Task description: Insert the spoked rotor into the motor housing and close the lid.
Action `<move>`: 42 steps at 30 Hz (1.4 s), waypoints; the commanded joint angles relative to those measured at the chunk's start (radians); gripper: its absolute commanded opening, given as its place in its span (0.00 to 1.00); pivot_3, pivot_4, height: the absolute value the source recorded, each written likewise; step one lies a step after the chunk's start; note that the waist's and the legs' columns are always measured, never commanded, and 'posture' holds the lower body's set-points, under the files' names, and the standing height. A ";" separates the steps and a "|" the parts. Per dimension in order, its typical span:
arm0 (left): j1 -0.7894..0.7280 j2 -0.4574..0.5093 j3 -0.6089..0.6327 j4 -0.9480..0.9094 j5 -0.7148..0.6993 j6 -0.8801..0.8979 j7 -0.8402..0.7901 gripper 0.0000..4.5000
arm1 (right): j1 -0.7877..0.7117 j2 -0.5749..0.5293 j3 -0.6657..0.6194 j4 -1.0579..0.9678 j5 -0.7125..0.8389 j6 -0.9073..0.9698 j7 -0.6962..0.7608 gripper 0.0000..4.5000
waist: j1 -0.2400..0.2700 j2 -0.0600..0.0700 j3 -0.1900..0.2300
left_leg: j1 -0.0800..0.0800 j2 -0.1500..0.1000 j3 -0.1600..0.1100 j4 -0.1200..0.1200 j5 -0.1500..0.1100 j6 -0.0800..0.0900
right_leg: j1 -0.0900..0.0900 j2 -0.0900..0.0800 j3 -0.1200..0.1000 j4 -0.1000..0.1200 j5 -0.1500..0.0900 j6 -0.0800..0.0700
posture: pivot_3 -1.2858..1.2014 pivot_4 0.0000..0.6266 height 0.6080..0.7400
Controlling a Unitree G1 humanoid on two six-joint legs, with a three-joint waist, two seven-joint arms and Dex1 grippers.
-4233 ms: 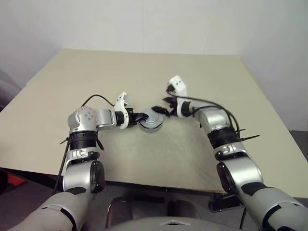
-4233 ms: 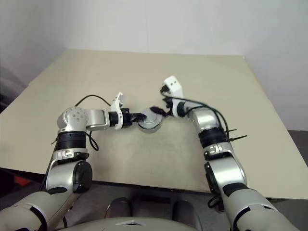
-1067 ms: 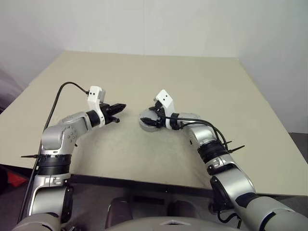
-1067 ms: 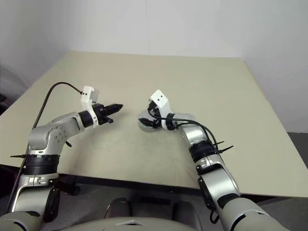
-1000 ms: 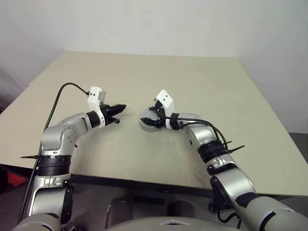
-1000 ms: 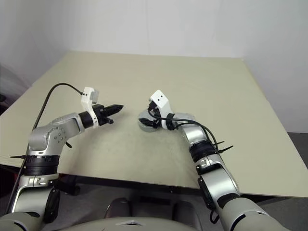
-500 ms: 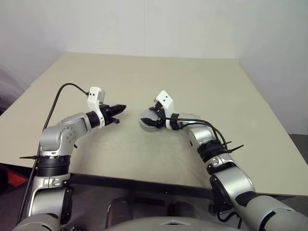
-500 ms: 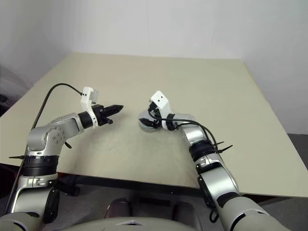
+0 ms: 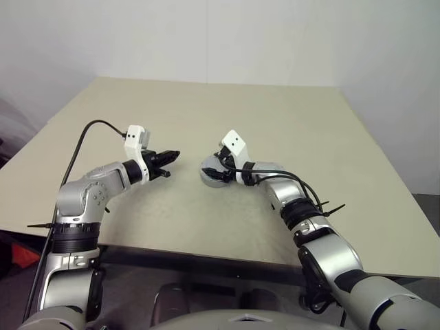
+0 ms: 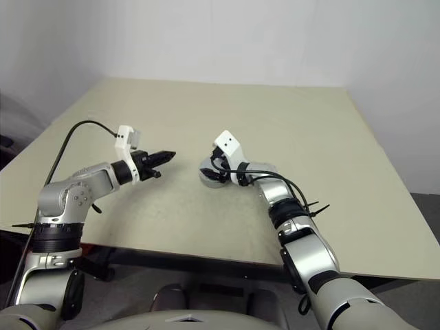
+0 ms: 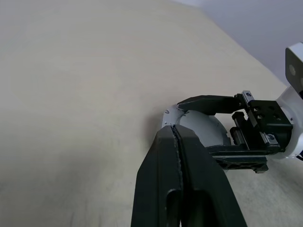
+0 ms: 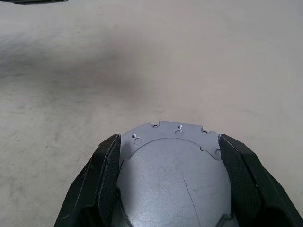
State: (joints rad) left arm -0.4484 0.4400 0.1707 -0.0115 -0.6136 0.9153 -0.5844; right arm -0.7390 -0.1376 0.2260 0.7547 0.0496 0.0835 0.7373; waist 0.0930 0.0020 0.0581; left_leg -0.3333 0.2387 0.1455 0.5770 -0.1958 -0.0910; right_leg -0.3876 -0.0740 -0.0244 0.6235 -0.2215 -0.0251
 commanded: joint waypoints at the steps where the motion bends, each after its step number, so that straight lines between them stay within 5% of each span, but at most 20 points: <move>1: -0.021 0.004 0.034 -0.029 -0.025 0.002 0.009 0.00 | 0.013 -0.017 0.007 0.062 -0.044 0.030 -0.019 0.71 | 0.000 0.000 0.000 | 0.000 0.000 0.000 0.000 0.000 0.000 | 0.000 0.000 0.000 0.000 0.000 0.000 | 0.52 0.00 1.00; 20: -0.257 -0.240 0.091 0.354 -0.062 0.136 0.178 0.00 | 0.015 -0.026 0.009 0.044 -0.048 0.034 -0.002 0.71 | -0.001 0.000 0.000 | -0.001 0.000 0.001 -0.005 0.000 0.000 | -0.002 0.000 0.000 -0.003 0.000 0.000 | 0.52 0.00 1.00; 32: -0.386 -0.256 0.134 0.595 0.009 0.288 0.381 0.00 | 0.017 -0.033 0.000 0.011 -0.042 0.042 -0.006 0.71 | 0.000 0.000 0.000 | -0.002 0.000 0.001 -0.006 0.000 0.000 | -0.003 0.000 0.000 -0.005 0.000 0.000 | 0.52 0.00 1.00; 42: -0.401 -0.253 0.176 0.604 -0.003 0.385 0.361 0.00 | 0.020 -0.034 -0.008 -0.034 -0.024 0.090 0.007 0.71 | 0.000 0.001 0.000 | -0.002 -0.001 0.002 -0.012 0.000 0.000 | -0.002 0.000 -0.001 -0.013 0.000 0.000 | 0.52 0.00 1.00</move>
State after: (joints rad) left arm -0.8489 0.1840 0.3516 0.5892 -0.6205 1.2735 -0.2201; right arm -0.7301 -0.1467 0.2263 0.6955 0.0494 0.1310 0.7635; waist 0.0930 0.0028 0.0584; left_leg -0.3351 0.2376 0.1471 0.5642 -0.1955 -0.0907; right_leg -0.3891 -0.0742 -0.0257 0.6100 -0.2216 -0.0248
